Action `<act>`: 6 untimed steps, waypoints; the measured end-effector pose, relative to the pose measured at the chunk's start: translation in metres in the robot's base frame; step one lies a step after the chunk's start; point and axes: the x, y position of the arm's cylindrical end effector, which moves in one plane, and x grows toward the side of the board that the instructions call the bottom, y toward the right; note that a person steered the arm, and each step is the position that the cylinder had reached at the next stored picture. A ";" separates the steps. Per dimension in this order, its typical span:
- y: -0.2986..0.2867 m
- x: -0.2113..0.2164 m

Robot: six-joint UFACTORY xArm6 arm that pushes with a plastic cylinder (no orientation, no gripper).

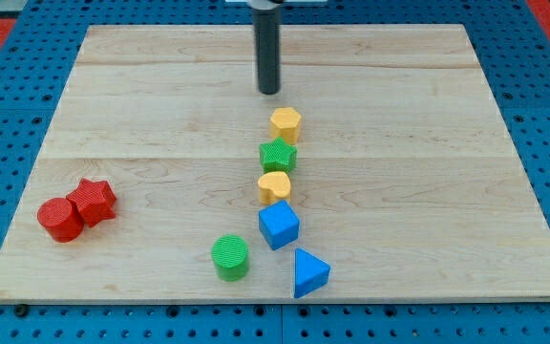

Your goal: Push green star into red star

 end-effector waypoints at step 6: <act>-0.126 0.120</act>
